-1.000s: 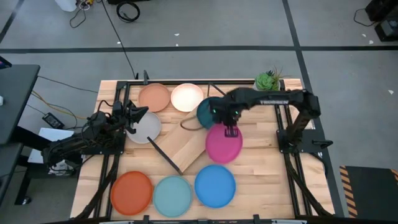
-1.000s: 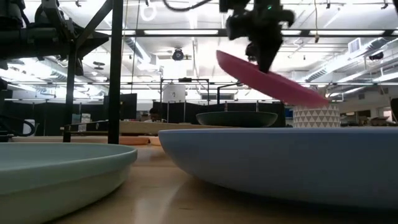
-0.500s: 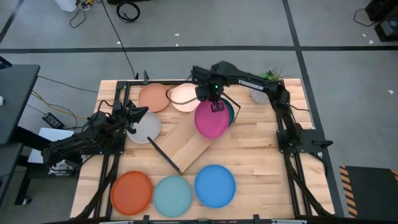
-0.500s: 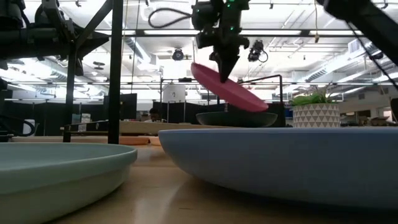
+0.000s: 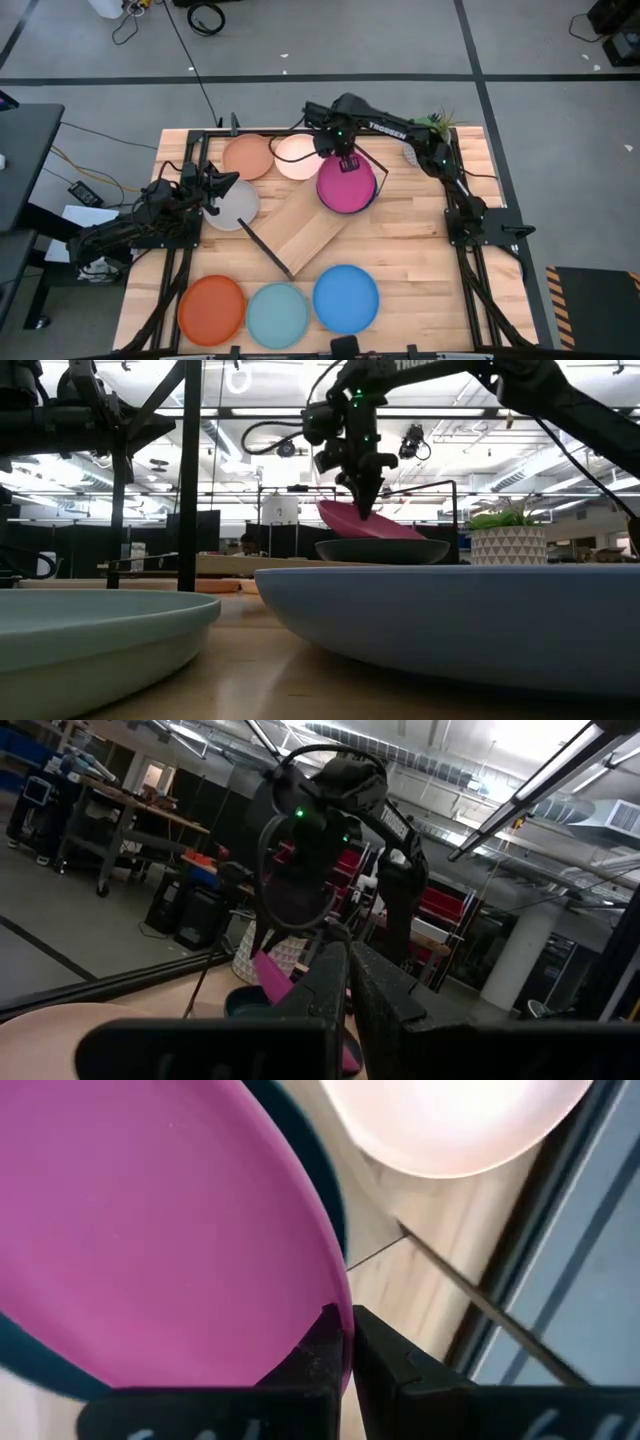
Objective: Place and stack plates onto a shelf
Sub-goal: Stack the pink plate on top of the dark green plate, then stack the blue plate on top of the pink plate
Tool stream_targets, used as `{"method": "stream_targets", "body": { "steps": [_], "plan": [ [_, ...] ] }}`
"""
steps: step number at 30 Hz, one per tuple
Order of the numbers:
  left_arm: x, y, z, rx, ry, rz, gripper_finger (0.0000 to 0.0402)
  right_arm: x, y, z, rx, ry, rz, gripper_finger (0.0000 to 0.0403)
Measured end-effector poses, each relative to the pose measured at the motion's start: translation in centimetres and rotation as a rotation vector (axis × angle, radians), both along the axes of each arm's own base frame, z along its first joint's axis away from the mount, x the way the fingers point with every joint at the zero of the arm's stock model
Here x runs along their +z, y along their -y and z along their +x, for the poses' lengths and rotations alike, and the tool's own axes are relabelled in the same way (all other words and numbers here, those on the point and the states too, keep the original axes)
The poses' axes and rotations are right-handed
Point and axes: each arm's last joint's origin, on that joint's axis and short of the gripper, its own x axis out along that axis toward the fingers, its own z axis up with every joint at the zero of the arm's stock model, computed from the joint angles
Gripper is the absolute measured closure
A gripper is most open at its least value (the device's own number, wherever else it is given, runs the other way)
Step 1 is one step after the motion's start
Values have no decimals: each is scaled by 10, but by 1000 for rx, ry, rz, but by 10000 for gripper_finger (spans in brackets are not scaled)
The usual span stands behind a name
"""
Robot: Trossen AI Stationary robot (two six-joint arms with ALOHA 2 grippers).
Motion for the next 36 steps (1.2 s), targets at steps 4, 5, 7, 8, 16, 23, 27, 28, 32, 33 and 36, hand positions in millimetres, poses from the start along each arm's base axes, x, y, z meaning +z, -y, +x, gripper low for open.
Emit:
{"method": "stream_targets", "body": {
  "steps": [4,5,7,8,16,23,27,28,32,33,36],
  "plan": [
    [0,0,0,0,-1,0,377,1,0,1,8,12,-22,382],
    [0,0,0,0,-1,-1,377,1,0,1,7,12,-21,382],
    [0,0,0,0,-1,-1,377,3,0,0,2,14,-21,380],
    [0,0,0,0,-2,-1,377,3,0,0,0,16,-22,377],
    [0,0,0,0,-1,-1,377,4,0,0,-29,14,-46,348],
    [0,0,0,0,-2,-1,377,4,-2,2,-42,10,-62,336],
    [0,0,0,0,-2,-1,377,7,-12,4,-29,-19,-139,336],
    [0,0,0,0,-1,-1,377,10,-15,4,-23,-16,-151,336],
    [0,0,0,0,-1,-1,377,23,-35,6,1,24,-182,337],
    [0,0,0,0,-2,-1,377,25,-40,7,7,36,-185,337],
    [0,0,0,0,-1,-1,377,31,-58,11,10,69,-188,337]
  ]
}}
